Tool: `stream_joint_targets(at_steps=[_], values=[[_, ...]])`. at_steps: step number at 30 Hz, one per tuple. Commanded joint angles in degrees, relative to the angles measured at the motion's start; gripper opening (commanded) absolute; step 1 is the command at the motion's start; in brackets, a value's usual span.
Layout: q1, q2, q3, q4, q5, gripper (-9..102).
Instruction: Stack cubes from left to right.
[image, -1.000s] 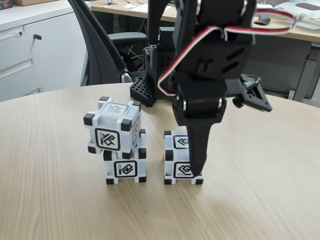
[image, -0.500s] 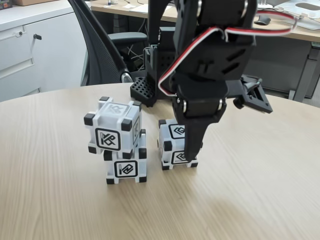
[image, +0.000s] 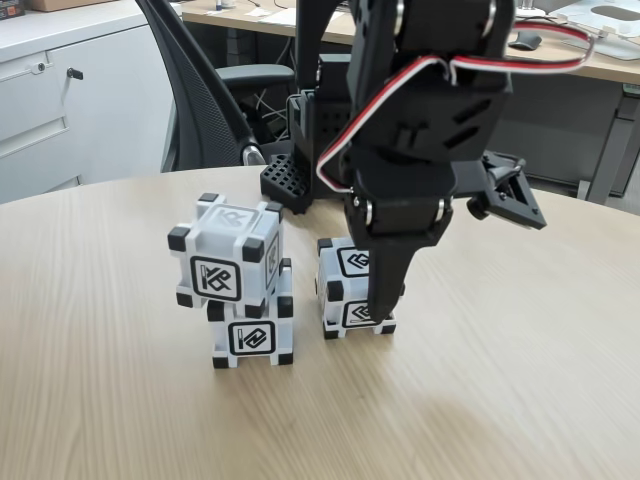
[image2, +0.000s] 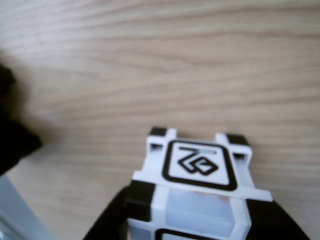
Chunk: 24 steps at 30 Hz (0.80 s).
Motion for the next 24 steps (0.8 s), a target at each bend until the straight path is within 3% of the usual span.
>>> stream_joint_targets(at_steps=[1,24], values=[[0.53,1.49,-1.41,-0.26,1.41,0],[0.44,16.52,-27.51,0.79,5.01,0]])
